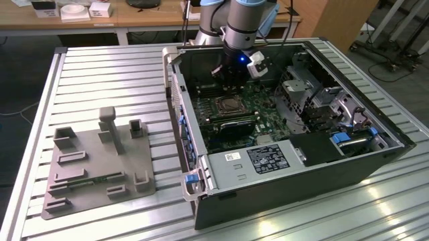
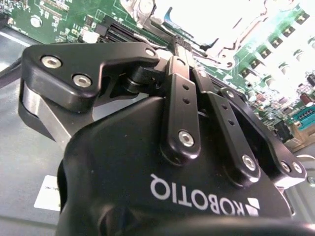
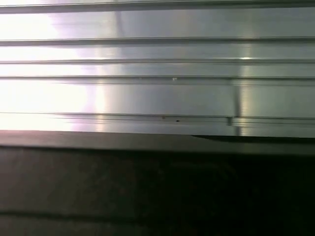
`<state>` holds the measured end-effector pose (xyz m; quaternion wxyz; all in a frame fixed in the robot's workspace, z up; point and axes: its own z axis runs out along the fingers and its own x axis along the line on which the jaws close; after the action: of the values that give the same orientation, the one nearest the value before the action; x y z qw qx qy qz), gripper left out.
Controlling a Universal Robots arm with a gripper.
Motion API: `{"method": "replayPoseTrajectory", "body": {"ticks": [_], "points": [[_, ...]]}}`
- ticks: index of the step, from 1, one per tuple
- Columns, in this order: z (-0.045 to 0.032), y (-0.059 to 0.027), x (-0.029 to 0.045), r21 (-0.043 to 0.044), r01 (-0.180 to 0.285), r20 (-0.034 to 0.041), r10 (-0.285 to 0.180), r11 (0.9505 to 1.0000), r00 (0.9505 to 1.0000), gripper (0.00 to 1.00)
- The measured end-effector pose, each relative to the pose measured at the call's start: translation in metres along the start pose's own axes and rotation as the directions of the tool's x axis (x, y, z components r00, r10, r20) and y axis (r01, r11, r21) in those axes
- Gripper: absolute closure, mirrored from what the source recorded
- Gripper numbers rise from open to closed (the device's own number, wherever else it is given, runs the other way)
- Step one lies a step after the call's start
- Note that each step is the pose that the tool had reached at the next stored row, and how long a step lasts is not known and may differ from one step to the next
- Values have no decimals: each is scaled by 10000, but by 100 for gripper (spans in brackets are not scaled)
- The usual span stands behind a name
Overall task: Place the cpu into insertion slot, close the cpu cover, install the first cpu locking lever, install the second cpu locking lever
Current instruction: 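Install the first cpu locking lever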
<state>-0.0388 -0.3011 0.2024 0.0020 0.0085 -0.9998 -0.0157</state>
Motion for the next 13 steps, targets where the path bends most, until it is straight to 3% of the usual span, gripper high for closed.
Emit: {"method": "replayPoseTrajectory", "body": {"ticks": [9, 13], "points": [[2, 43, -7, -58, 4, -13, -4, 10000, 10000, 89], [4, 43, -52, -64, 2, -23, -2, 10000, 10000, 89]]}}
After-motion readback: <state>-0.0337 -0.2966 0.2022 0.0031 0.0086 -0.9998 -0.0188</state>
